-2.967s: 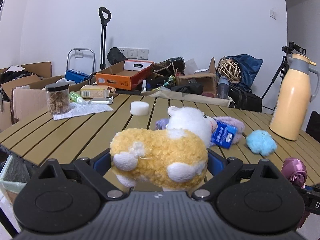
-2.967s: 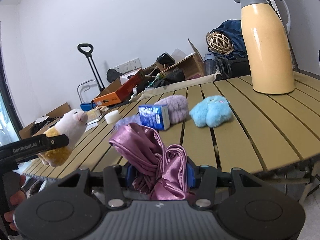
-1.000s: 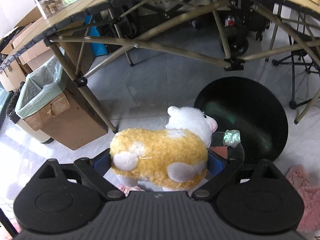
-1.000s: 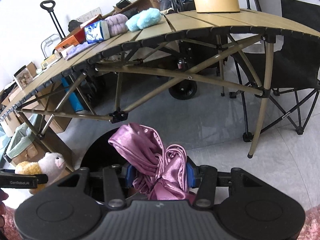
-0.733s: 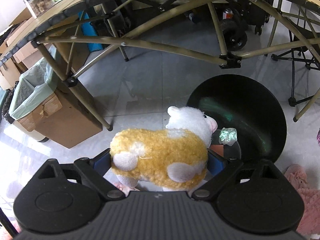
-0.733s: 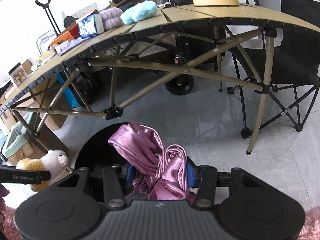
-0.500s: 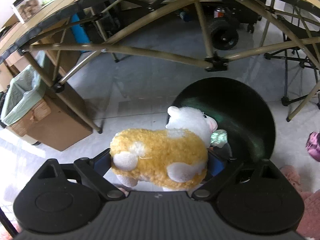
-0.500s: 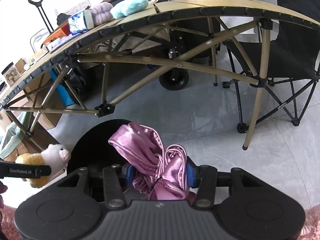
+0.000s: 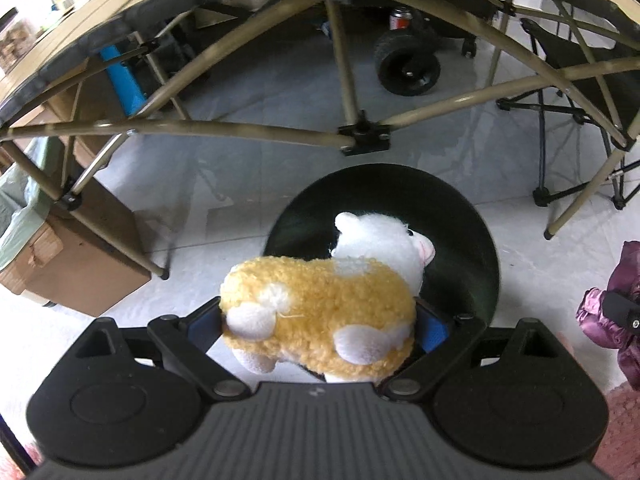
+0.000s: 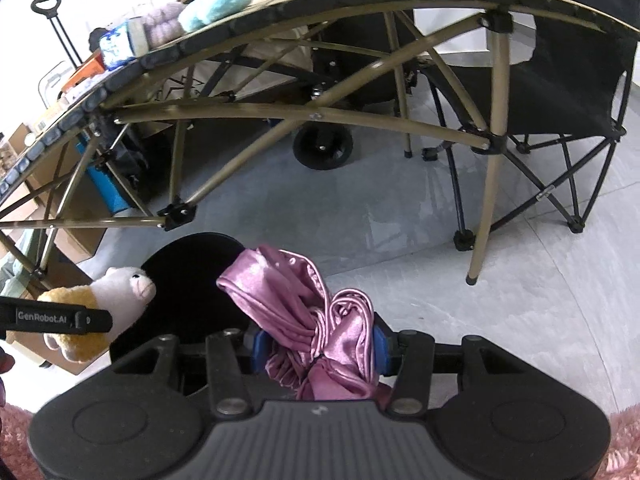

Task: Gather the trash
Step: 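Carry the plush sheep and pink satin cloth down over the black bin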

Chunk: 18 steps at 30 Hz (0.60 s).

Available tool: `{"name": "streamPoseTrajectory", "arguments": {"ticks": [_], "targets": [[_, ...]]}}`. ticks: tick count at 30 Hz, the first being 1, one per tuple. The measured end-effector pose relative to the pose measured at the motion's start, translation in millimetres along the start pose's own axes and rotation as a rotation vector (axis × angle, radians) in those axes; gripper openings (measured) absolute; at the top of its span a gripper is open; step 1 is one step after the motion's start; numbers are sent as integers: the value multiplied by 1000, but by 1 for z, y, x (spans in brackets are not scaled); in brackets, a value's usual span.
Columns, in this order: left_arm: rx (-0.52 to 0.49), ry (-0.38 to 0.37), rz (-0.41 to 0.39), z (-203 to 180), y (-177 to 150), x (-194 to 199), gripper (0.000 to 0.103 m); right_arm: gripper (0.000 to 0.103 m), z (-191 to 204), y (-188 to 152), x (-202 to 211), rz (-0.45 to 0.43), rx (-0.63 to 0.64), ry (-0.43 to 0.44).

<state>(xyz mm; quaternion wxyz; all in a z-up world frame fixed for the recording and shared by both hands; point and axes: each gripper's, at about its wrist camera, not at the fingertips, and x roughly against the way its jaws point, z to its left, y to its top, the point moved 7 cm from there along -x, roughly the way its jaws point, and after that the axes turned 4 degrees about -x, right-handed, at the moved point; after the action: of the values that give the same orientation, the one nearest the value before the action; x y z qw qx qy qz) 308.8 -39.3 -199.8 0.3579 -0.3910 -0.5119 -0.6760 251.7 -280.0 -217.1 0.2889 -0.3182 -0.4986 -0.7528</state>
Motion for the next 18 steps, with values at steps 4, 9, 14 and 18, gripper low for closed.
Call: {"name": "streamPoseTrajectory", "arguments": {"ticks": [4, 9, 14, 18], "targets": [[-10, -6, 11, -12, 4, -3, 95, 48, -10, -1, 1, 2, -21, -10], [-12, -8, 31, -23, 6, -9, 95, 48, -18, -2, 0, 8, -30, -17], [3, -21, 55, -29, 7, -16, 95, 48, -23, -4, -1, 15, -37, -26], [5, -42, 57, -34, 9, -15, 95, 48, -24, -6, -3, 22, -34, -34]]}}
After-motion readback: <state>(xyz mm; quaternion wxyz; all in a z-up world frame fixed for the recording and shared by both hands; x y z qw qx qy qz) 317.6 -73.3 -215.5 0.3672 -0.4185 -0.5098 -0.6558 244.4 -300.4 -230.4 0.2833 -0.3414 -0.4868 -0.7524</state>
